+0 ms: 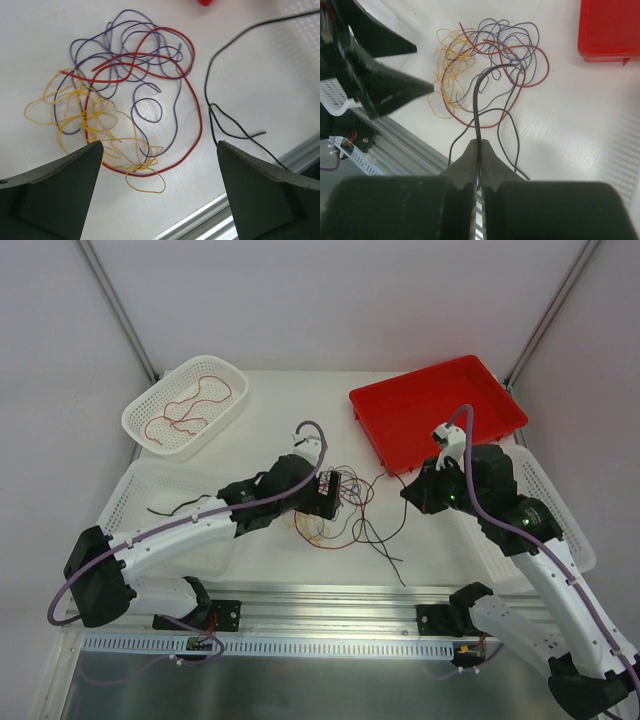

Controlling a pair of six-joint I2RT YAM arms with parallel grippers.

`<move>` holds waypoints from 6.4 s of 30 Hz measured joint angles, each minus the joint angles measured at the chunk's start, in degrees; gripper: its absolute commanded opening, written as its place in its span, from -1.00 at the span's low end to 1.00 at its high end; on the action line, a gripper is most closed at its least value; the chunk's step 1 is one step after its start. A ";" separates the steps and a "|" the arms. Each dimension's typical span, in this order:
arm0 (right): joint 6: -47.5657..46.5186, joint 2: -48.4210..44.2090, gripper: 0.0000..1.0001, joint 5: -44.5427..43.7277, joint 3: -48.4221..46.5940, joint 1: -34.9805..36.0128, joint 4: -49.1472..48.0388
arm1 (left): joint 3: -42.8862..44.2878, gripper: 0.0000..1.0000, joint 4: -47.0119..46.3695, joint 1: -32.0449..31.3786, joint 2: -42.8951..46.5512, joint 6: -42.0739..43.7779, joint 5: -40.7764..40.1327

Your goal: Untangle the cables

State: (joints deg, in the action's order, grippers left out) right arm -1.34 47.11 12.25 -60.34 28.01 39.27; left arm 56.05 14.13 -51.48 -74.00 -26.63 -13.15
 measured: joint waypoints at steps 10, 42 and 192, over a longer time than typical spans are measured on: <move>5.70 0.59 -0.99 3.02 0.83 0.00 -3.52 | -11.10 0.97 -18.43 -12.50 4.22 15.41 7.06; 4.87 -5.35 0.89 0.42 2.03 0.00 -3.32 | 0.07 -1.00 -29.16 -17.20 -3.13 39.50 12.33; 7.30 45.90 -0.07 -11.15 6.86 7.56 -34.36 | -10.23 0.96 15.56 38.45 26.99 -0.07 25.14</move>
State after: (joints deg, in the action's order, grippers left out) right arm 5.96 93.01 1.10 -53.47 35.57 4.91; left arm 45.82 29.69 -13.04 -47.00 -26.70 11.99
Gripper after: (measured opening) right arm 0.533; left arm 0.969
